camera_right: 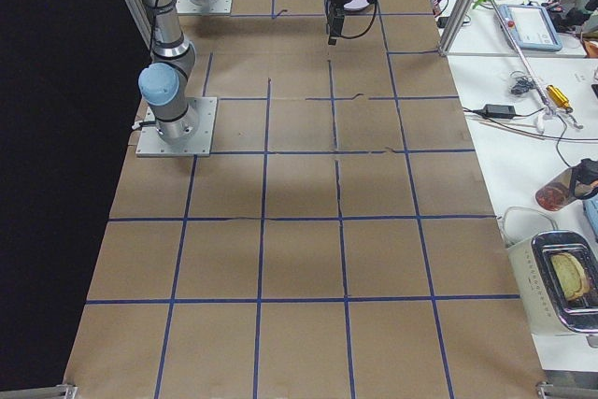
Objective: Flip cup and place on plate
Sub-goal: 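Lower the left gripper onto the white faceted mug lying on its side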
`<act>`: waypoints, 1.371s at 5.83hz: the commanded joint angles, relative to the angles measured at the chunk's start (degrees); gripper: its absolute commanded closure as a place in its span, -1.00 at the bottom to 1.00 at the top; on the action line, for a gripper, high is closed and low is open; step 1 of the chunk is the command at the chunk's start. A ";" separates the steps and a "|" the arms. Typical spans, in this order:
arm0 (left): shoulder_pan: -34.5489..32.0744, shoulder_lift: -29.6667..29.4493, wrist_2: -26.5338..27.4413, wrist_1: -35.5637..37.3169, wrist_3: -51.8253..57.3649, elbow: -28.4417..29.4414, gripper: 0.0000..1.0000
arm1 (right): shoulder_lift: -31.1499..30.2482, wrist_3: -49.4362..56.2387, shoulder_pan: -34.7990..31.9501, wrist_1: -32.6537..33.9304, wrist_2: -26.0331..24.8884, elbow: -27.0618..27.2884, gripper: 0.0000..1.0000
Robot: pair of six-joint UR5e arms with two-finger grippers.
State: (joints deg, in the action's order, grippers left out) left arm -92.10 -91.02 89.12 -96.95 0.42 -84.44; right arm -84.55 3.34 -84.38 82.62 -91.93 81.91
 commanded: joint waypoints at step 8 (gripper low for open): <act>44.83 -8.26 0.35 9.80 57.04 0.85 -0.97 | 0.00 0.00 0.00 0.00 0.00 0.00 -1.00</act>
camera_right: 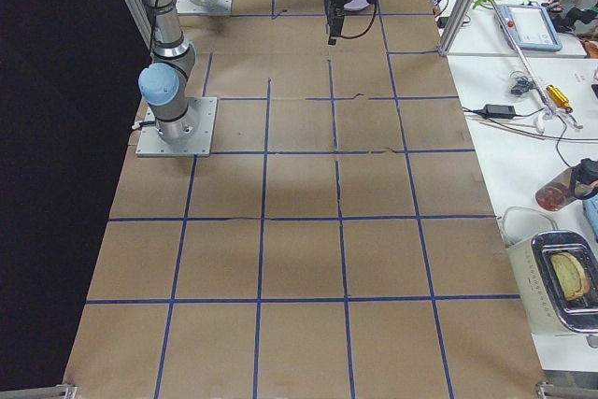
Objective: Flip cup and place on plate
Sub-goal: 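Lower the left gripper onto the white faceted mug lying on its side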
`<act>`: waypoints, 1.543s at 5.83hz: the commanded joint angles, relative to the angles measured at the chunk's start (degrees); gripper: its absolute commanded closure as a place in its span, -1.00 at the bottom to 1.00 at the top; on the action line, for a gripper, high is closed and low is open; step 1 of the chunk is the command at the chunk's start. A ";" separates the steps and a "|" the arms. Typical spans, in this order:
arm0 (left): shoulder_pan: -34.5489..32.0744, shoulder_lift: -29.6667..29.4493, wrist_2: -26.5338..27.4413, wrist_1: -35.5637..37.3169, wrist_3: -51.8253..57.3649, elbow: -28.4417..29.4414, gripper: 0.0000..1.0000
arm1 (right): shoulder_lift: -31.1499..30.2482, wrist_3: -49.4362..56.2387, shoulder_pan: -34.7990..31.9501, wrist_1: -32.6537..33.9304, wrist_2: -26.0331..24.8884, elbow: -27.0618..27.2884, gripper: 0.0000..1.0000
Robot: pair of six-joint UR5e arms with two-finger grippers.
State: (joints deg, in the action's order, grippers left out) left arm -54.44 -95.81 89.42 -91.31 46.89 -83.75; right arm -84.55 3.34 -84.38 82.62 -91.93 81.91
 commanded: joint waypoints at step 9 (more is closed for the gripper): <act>24.45 -30.20 -24.70 -6.92 25.53 11.06 -0.97 | 0.00 0.00 0.01 0.00 0.00 0.00 -1.00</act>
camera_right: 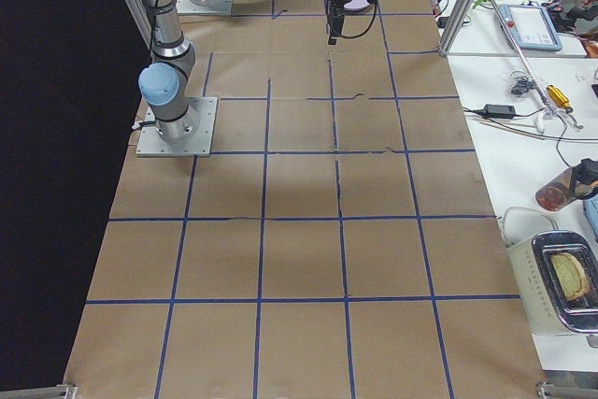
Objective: Flip cup and place on plate
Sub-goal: 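Close the left gripper on the mug body and grip it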
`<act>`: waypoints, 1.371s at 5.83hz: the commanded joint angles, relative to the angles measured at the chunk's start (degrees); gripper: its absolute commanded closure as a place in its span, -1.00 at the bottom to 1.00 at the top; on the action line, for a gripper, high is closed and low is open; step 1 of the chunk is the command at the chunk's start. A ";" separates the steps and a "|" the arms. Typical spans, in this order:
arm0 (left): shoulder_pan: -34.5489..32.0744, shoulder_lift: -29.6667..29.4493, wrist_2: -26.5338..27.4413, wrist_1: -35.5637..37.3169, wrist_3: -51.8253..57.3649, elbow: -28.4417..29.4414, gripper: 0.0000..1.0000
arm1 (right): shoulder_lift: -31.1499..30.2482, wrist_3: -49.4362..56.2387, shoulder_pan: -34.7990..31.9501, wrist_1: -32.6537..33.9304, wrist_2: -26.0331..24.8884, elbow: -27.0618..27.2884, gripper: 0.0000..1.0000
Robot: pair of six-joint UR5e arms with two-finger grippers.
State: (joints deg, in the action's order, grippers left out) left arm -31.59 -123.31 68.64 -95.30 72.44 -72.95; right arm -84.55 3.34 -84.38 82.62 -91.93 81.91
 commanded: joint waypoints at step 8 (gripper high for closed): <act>1.62 -11.86 -16.43 -22.80 1.56 0.00 -0.97 | 0.00 0.00 0.00 0.00 0.00 0.00 -1.00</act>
State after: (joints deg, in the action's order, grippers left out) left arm -29.85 -134.79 52.90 -116.00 74.00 -72.90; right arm -84.55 3.34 -84.38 82.62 -91.93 81.91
